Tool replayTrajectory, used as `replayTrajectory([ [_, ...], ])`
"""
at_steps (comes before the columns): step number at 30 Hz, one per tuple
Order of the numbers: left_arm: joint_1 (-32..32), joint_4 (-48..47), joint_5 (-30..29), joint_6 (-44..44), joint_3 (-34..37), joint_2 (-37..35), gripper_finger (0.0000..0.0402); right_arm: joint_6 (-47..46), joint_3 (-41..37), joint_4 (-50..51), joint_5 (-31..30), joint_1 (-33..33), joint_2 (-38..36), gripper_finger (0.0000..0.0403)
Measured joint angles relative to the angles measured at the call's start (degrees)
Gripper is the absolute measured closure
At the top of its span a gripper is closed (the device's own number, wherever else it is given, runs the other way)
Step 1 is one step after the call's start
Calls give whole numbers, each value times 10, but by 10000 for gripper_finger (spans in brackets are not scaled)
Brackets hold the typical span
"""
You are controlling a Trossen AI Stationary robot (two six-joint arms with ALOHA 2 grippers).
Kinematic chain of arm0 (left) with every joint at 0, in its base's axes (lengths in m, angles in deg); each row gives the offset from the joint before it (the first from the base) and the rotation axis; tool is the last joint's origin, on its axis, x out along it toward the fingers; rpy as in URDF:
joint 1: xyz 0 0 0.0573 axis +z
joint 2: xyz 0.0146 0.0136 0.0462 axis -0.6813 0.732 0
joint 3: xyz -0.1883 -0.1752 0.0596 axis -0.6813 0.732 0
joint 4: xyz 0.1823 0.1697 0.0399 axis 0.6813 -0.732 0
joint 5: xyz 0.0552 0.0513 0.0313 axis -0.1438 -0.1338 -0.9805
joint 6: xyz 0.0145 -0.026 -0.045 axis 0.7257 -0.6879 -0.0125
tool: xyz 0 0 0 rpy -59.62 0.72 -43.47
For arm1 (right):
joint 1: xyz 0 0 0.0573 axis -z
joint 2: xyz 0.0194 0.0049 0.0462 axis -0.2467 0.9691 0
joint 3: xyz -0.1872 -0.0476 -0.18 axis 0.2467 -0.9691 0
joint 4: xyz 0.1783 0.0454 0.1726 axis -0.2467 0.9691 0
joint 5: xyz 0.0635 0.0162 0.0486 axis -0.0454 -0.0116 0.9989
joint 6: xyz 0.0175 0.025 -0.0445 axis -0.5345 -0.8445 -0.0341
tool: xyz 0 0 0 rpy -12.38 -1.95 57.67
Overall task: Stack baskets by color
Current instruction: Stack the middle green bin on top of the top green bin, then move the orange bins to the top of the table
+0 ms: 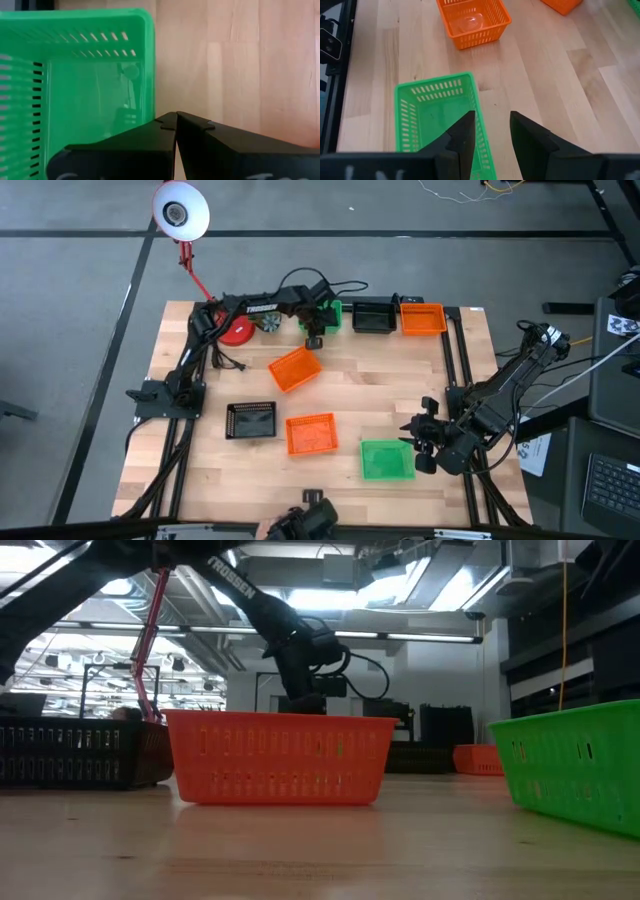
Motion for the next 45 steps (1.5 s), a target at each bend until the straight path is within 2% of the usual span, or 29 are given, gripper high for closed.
replayTrajectory([
  [5,2,0,8,0,0,0,401,-3,0,-2,0,0,0,280],
  [12,-32,-2,14,0,0,-5,401,-2,0,-15,0,0,0,280],
  [16,-69,-49,2,-27,-1,-35,401,-1,0,-19,0,0,0,280],
  [18,-91,-106,-9,-41,-1,-62,401,-1,0,-24,0,0,0,280],
  [24,-164,-254,-89,-60,-1,-145,401,0,0,-31,-1,0,0,280],
  [26,-174,-295,-105,-79,0,-162,401,0,0,-35,-1,0,0,280],
  [29,-170,-300,-119,-100,24,-158,401,1,0,-44,-5,0,0,280],
  [31,-163,-281,-121,-101,54,-144,401,0,0,-51,-5,0,0,280],
  [36,-152,-112,-131,-101,107,-86,401,1,0,-60,-2,0,1,280],
  [41,-168,120,-103,-106,84,-48,401,18,0,-61,-1,0,1,280],
  [44,-193,177,-85,-116,57,-54,401,29,0,-67,0,0,1,280],
  [45,-202,154,-85,-116,49,-67,401,29,0,-67,1,0,1,280],
])
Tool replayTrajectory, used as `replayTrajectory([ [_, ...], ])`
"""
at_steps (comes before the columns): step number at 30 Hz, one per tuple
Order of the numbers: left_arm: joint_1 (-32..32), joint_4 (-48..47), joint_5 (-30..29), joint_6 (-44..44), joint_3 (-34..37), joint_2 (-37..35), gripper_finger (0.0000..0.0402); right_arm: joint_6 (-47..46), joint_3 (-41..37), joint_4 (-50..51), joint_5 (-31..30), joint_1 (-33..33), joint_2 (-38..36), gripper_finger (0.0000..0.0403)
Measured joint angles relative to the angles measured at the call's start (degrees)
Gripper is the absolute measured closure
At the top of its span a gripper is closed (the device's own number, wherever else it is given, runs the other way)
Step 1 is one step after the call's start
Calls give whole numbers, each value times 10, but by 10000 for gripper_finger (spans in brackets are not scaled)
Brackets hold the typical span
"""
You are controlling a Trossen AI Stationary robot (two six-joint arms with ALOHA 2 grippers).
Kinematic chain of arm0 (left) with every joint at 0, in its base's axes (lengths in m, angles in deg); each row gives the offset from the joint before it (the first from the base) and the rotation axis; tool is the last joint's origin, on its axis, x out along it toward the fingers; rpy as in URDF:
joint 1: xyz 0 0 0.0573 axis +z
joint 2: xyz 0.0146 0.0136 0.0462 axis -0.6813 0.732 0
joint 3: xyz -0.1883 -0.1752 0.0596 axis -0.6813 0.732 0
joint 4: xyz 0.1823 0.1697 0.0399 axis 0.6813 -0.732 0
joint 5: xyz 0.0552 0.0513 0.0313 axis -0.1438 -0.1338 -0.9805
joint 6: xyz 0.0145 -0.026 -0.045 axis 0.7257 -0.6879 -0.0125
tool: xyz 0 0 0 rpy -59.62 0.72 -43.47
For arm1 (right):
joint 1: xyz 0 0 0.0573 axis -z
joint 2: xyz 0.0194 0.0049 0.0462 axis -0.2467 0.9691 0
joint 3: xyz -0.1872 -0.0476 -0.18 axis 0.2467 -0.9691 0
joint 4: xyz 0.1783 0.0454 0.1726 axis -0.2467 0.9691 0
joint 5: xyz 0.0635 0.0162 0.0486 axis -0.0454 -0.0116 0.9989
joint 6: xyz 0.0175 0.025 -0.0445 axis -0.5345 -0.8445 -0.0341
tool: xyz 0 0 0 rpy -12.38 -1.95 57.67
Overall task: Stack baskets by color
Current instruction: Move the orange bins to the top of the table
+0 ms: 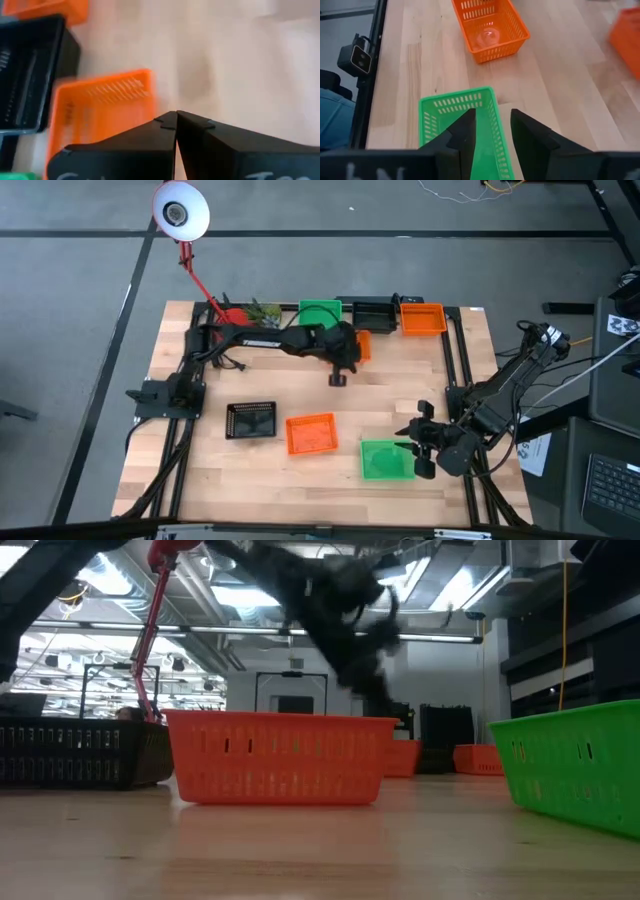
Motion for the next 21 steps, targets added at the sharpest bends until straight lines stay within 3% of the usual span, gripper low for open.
replayTrajectory([
  [6,-42,-256,10,-47,-35,-65,401,4,0,-2,9,0,0,280],
  [9,-70,-341,71,-107,-34,-89,401,17,0,1,9,0,0,280],
  [12,-113,-348,129,-135,-35,-90,401,18,0,6,9,0,1,280],
  [21,-225,-294,117,-242,6,-39,401,24,0,10,9,0,1,280],
])
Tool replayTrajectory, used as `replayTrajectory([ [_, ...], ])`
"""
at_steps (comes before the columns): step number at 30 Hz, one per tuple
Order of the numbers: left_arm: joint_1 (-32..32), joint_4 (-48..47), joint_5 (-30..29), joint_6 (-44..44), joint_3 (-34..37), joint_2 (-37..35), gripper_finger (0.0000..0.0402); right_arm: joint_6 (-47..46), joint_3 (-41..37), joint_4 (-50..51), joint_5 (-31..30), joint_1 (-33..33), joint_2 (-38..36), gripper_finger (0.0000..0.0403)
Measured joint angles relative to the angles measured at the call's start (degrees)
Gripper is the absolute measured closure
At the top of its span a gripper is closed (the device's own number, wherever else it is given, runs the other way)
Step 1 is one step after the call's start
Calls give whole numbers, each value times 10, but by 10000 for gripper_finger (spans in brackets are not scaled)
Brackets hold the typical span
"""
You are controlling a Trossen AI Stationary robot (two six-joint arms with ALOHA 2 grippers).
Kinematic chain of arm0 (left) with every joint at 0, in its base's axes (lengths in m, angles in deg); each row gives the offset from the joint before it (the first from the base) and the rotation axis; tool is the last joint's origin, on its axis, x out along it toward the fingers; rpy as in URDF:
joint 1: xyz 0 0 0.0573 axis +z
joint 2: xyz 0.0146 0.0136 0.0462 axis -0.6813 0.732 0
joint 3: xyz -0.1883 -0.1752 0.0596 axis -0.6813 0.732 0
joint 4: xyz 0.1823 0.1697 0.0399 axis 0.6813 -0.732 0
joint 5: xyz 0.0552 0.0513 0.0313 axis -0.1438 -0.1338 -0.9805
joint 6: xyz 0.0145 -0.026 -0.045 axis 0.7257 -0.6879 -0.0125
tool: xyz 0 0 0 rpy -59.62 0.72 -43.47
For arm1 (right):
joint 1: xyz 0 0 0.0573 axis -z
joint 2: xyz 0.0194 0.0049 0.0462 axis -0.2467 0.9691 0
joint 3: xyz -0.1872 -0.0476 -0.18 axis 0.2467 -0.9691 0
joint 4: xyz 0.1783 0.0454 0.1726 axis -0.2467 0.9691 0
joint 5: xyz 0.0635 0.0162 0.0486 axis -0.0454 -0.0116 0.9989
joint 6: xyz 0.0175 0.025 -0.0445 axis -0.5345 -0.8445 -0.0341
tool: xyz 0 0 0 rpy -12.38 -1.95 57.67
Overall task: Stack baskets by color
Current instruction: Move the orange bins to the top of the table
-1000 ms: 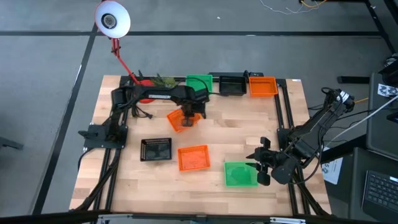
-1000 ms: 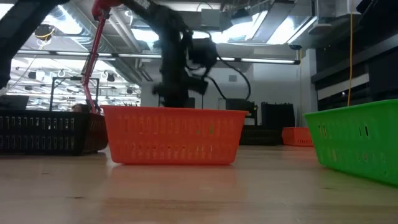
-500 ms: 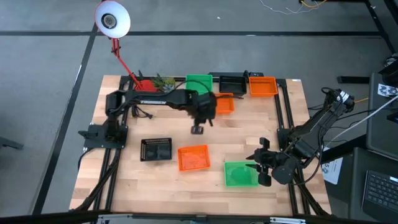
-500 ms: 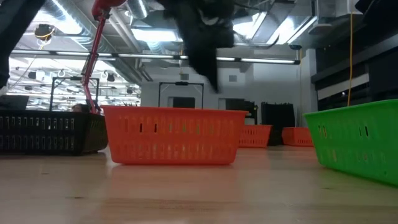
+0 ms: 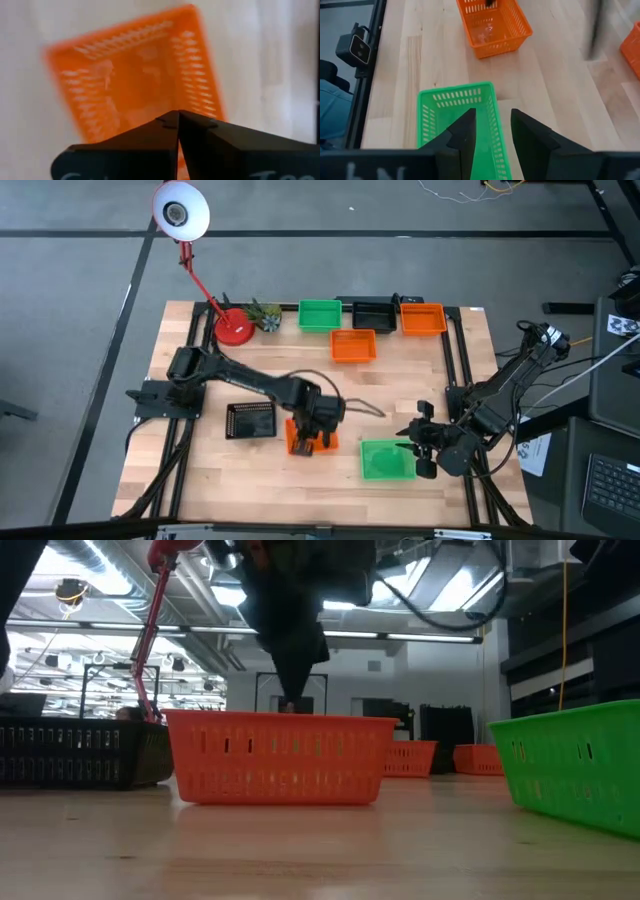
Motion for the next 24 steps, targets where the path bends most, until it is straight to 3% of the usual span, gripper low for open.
replayTrajectory([
  [3,-16,4,1,-26,12,16,401,8,0,1,0,0,0,280],
  [9,5,-4,-75,-28,24,62,401,6,0,2,0,0,0,280],
  [21,147,-95,-266,56,25,78,402,5,0,0,0,0,0,280],
  [24,184,-102,-289,62,25,78,402,5,0,0,0,0,0,280],
])
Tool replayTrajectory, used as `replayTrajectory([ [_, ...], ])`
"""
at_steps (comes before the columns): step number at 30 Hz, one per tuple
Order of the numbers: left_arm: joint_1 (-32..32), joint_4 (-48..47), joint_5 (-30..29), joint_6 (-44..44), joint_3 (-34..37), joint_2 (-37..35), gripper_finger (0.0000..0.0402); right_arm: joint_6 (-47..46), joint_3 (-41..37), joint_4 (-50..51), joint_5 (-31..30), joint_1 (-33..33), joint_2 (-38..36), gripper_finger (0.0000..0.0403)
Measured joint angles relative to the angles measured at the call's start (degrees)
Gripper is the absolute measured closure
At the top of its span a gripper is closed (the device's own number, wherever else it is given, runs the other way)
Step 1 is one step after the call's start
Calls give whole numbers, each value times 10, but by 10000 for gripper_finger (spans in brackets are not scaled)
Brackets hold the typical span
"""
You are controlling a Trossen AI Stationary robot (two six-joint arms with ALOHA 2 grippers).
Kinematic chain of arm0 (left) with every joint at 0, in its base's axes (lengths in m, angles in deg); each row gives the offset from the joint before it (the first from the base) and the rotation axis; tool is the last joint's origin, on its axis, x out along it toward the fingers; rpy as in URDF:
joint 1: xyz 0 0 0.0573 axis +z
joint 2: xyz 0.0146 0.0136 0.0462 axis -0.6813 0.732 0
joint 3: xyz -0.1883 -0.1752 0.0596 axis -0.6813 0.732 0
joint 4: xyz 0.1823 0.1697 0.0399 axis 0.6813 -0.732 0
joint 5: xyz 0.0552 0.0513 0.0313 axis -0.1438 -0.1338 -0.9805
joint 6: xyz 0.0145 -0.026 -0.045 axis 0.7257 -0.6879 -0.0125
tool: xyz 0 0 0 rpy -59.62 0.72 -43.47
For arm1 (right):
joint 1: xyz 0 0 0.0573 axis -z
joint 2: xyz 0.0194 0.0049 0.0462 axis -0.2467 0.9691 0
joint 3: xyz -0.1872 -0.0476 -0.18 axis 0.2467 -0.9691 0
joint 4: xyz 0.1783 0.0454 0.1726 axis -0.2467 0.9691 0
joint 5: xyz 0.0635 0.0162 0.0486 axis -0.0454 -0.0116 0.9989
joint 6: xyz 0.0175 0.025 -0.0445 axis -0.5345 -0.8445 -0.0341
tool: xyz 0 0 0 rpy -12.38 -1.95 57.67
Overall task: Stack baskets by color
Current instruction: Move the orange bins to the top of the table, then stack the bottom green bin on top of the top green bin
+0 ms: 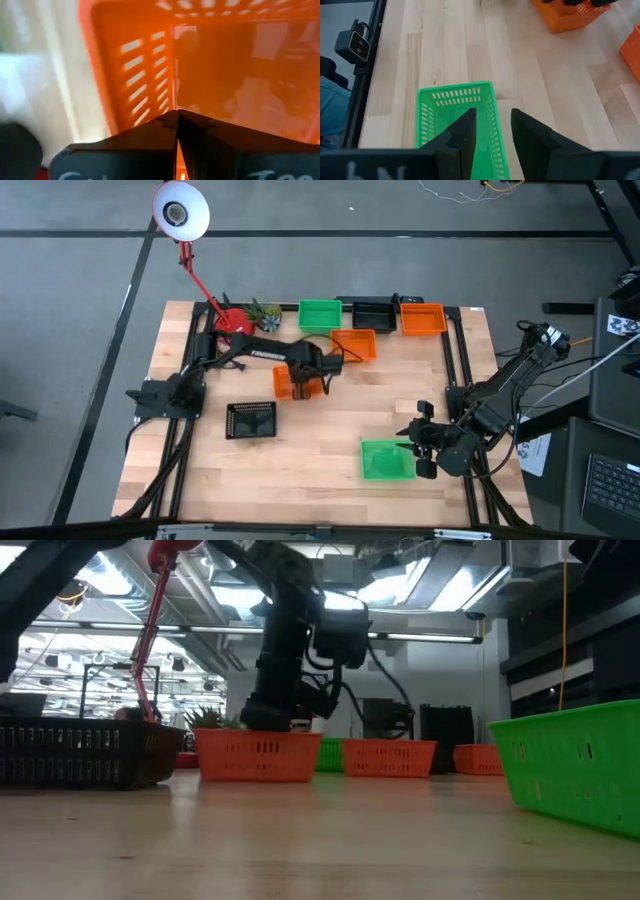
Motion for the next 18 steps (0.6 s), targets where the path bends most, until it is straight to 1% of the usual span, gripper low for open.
replayTrajectory([
  [3,18,-3,26,3,0,-1,402,-1,0,0,0,0,0,280],
  [5,19,-1,33,21,0,-12,402,-1,0,0,0,0,0,280],
  [9,18,4,10,45,-1,-51,402,1,0,1,0,0,0,280],
  [11,21,8,-8,46,-1,-77,402,1,0,1,-1,0,0,280],
  [14,21,12,-23,46,-1,-125,402,0,0,2,-17,0,0,280],
  [16,15,10,-23,41,-1,-157,402,0,0,2,-26,0,0,280],
  [17,11,11,-15,37,-1,-175,402,0,0,2,-26,0,0,280],
  [18,6,11,6,31,-1,-192,402,1,0,2,-26,0,0,280],
])
